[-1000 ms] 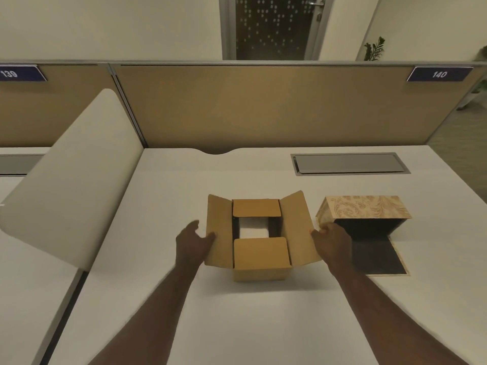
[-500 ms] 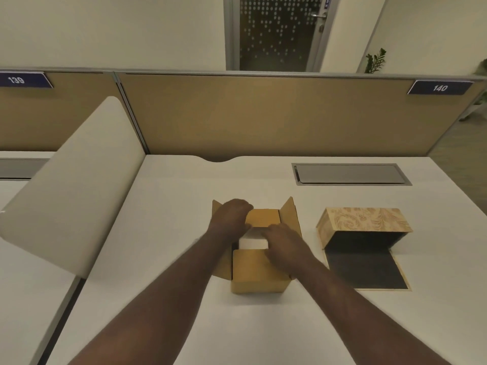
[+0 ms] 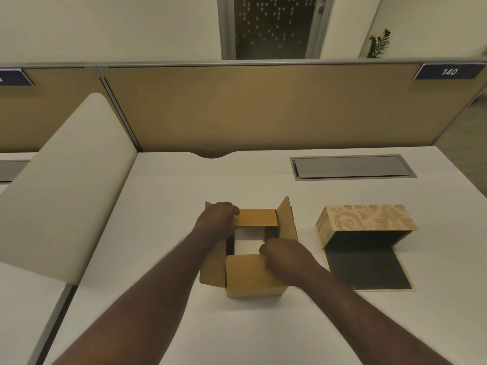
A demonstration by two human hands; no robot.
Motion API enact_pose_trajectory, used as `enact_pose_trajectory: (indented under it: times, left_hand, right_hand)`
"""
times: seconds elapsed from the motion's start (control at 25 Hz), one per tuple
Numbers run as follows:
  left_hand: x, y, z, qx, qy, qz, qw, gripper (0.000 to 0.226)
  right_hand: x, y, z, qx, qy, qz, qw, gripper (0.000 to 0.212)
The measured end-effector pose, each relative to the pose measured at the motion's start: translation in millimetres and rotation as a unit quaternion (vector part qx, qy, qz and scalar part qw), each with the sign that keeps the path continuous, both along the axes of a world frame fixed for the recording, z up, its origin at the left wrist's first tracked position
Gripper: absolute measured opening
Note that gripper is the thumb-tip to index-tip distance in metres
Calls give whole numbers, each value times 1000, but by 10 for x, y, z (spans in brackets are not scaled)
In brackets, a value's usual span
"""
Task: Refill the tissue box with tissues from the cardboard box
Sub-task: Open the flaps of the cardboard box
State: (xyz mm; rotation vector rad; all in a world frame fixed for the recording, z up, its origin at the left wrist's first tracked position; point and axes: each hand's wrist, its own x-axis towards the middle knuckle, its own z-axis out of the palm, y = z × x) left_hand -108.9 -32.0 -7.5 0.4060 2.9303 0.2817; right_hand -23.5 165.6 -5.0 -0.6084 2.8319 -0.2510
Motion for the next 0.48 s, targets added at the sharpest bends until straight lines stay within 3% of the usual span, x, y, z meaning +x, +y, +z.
enact_pose_trajectory:
  times: [0.32,0.48]
  left_hand:
    - [-340,21,157,36,70,-34,996,26]
    - [-580,101,134,66,99,16,993,27]
  right_hand:
    - [199,140,292,-98,-89,49,990,24]
    - [328,209,273,-116,-107,81,984,25]
